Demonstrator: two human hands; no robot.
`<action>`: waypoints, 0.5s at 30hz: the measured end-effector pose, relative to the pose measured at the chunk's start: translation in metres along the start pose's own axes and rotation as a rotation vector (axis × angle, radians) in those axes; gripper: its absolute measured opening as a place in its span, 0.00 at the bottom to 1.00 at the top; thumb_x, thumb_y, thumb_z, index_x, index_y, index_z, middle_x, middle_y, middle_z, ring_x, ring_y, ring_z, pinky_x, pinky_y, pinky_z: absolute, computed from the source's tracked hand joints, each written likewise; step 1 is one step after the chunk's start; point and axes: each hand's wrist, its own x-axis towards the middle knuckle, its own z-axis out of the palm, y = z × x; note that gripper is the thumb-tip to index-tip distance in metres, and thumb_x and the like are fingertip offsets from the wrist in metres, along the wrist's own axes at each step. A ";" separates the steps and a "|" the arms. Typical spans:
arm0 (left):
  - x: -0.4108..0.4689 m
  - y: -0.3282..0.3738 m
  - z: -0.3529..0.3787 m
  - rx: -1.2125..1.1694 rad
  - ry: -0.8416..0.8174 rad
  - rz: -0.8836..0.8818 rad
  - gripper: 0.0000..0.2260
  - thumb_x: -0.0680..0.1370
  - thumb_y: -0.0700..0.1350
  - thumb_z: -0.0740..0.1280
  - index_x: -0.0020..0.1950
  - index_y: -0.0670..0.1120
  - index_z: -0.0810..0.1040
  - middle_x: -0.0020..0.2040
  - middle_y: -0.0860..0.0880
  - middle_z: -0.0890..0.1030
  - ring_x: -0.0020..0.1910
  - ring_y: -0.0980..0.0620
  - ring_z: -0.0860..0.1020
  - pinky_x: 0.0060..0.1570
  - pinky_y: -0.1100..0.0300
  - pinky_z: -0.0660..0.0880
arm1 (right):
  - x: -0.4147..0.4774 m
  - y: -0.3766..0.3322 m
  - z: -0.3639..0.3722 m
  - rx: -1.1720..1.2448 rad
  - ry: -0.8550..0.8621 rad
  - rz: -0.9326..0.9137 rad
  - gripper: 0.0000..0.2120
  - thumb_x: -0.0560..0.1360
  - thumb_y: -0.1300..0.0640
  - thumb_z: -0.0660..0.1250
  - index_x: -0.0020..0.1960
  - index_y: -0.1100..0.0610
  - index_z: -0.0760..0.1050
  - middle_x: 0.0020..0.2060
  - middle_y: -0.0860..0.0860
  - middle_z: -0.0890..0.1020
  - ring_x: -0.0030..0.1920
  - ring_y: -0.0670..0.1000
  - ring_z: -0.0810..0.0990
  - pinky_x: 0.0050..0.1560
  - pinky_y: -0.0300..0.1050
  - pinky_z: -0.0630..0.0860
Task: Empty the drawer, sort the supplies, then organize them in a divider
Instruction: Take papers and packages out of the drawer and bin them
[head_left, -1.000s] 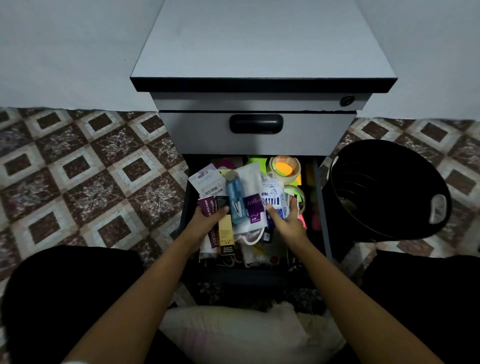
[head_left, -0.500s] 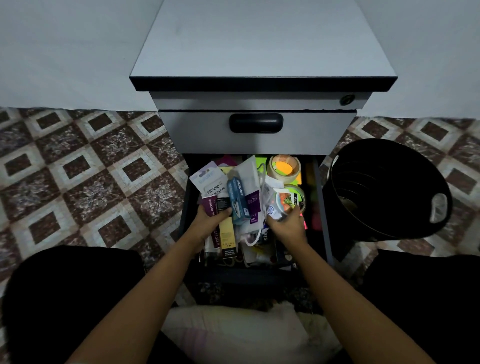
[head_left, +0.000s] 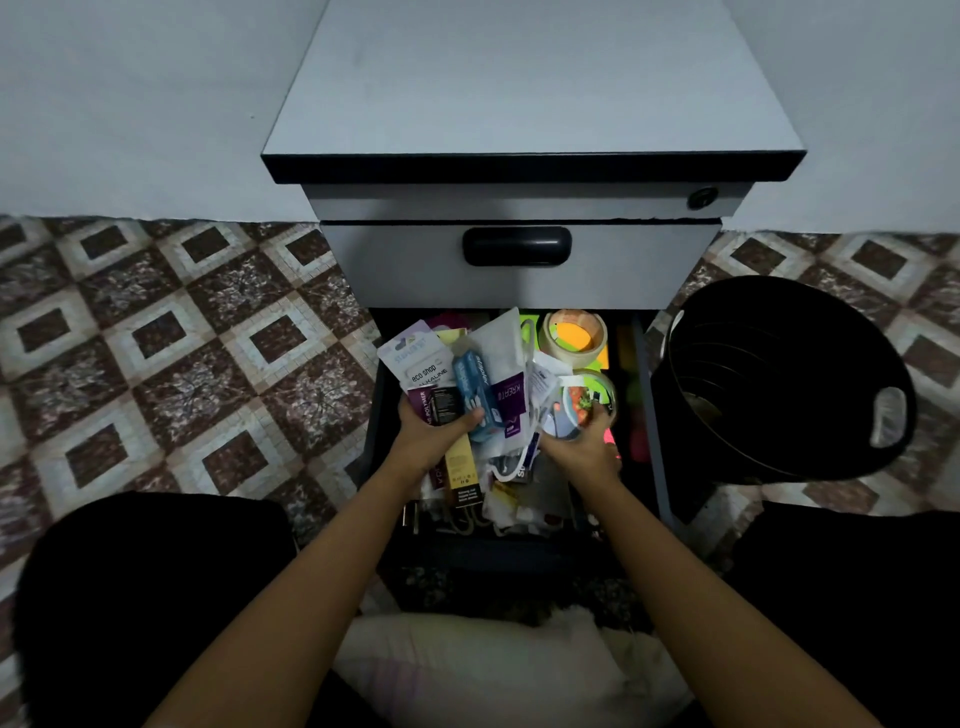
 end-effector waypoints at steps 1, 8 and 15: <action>0.000 0.001 0.000 -0.001 0.000 0.000 0.42 0.69 0.43 0.76 0.74 0.45 0.53 0.65 0.45 0.72 0.63 0.47 0.73 0.63 0.49 0.71 | -0.003 -0.002 -0.002 -0.025 -0.014 -0.003 0.53 0.61 0.33 0.71 0.76 0.45 0.46 0.70 0.58 0.67 0.69 0.62 0.65 0.67 0.54 0.64; 0.002 0.001 -0.003 0.015 0.009 -0.018 0.41 0.69 0.41 0.75 0.74 0.44 0.53 0.66 0.45 0.71 0.64 0.47 0.72 0.61 0.54 0.71 | 0.000 -0.005 -0.012 0.412 -0.140 0.098 0.23 0.80 0.40 0.51 0.58 0.55 0.76 0.47 0.54 0.82 0.50 0.54 0.78 0.51 0.45 0.73; 0.004 0.000 -0.006 0.042 0.014 -0.028 0.42 0.68 0.43 0.76 0.74 0.45 0.53 0.67 0.45 0.70 0.64 0.47 0.72 0.63 0.52 0.70 | 0.002 -0.001 -0.023 0.393 -0.118 0.004 0.30 0.77 0.64 0.60 0.76 0.48 0.57 0.58 0.63 0.78 0.48 0.55 0.75 0.46 0.46 0.71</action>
